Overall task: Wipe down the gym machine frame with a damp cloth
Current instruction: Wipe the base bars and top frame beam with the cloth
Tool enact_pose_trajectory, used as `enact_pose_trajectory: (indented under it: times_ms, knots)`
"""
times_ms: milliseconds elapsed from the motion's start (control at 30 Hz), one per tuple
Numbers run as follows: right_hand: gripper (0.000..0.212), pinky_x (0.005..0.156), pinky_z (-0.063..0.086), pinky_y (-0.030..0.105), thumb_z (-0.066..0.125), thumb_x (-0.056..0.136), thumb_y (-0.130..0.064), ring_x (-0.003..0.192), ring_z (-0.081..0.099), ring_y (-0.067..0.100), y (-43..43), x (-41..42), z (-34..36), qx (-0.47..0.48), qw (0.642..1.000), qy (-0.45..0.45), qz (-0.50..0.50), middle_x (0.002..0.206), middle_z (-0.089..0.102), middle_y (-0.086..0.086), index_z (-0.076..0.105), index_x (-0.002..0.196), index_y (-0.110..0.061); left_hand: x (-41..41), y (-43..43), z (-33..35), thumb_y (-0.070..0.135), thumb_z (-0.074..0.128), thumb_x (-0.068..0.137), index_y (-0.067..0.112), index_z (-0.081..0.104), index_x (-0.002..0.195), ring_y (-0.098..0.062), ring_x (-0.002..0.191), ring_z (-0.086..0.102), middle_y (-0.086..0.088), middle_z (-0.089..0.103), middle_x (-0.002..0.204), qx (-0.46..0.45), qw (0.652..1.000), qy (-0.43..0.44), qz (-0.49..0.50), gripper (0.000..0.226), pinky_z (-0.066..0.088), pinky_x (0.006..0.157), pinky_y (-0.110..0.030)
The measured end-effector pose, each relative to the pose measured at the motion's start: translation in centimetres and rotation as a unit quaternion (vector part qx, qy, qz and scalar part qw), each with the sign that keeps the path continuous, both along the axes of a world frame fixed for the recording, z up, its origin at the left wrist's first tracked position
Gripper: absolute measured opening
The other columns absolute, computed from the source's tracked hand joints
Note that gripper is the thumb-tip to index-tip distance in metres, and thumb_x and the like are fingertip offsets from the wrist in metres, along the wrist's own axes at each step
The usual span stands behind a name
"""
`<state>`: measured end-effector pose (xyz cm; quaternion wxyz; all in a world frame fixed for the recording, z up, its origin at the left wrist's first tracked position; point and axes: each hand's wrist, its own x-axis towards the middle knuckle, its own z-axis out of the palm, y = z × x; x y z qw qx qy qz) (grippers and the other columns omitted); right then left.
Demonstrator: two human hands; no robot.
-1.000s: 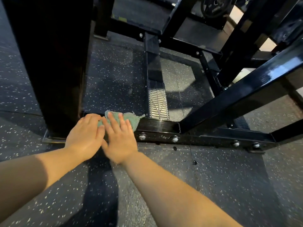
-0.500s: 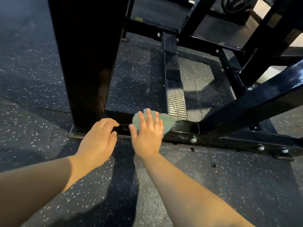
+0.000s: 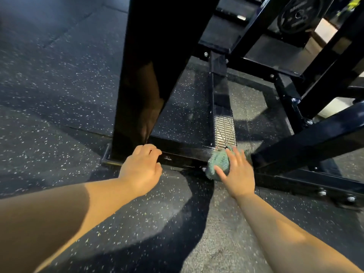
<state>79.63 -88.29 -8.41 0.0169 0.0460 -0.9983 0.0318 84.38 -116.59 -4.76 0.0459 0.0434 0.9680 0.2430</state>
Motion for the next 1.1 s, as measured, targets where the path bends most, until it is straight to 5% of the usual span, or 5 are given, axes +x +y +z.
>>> enact_pose_trajectory:
  times_ms: [367, 533, 700, 967, 1100]
  knots:
    - [0.034, 0.093, 0.047, 0.038, 0.055, 0.088, 0.000, 0.110, 0.057, 0.026, -15.9, 3.3, 1.5, -0.302, 0.913, -0.123, 0.245, 0.122, 0.061, 0.016, 0.059, 0.121, -0.008, 0.3, 0.5, 1.2, 0.022, 0.034, 0.099, 0.016, 0.042, 0.135, -0.016, 0.123, 0.041, 0.000, 0.044, 0.136, 0.133, 0.985, 0.041, 0.099, 0.037, 0.035, 0.101, -0.030]
    - [0.038, 0.075, 0.044, 0.010, 0.062, 0.084, 0.001, 0.094, 0.056, 0.010, -12.4, 1.5, 4.7, -0.462, 0.868, -0.158, 0.087, 0.101, 0.059, -0.009, 0.054, 0.101, -0.032, 0.6, -0.9, 2.1, 0.021, 0.036, 0.099, 0.015, 0.049, 0.129, -0.013, 0.118, 0.047, 0.003, 0.052, 0.127, 0.186, 0.972, 0.085, 0.114, 0.034, 0.036, 0.098, -0.027]
    - [0.032, 0.086, 0.042, 0.026, 0.065, 0.087, -0.016, 0.110, 0.054, 0.016, -7.1, -1.8, 4.0, -0.195, 0.979, 0.002, -0.059, 0.115, 0.062, -0.007, 0.066, 0.115, -0.031, 0.7, -1.1, 1.6, 0.021, 0.041, 0.098, 0.016, 0.051, 0.127, -0.012, 0.112, 0.048, 0.006, 0.049, 0.126, 0.141, 0.983, 0.087, 0.082, 0.031, 0.039, 0.091, -0.024]
    - [0.069, 0.115, 0.027, 0.047, 0.020, 0.092, -0.046, 0.136, 0.038, 0.037, -14.3, 0.0, -0.1, -0.063, 0.994, -0.003, 0.085, 0.146, 0.042, 0.019, 0.043, 0.142, -0.003, 1.6, -1.7, -1.3, 0.021, 0.039, 0.095, 0.014, 0.036, 0.143, -0.015, 0.141, 0.023, 0.001, 0.029, 0.151, 0.017, 0.999, 0.028, -0.022, 0.049, 0.009, 0.113, -0.022]
    - [0.070, 0.120, 0.008, 0.047, 0.023, 0.095, -0.041, 0.147, 0.009, 0.035, -20.3, 0.0, 0.3, 0.015, 0.980, -0.032, 0.197, 0.158, 0.012, 0.020, 0.013, 0.151, 0.000, 2.2, -2.9, -1.8, 0.021, 0.033, 0.074, 0.015, 0.055, 0.091, -0.020, 0.096, 0.051, 0.001, 0.052, 0.104, 0.077, 0.994, 0.056, 0.049, 0.028, 0.043, 0.090, -0.030]
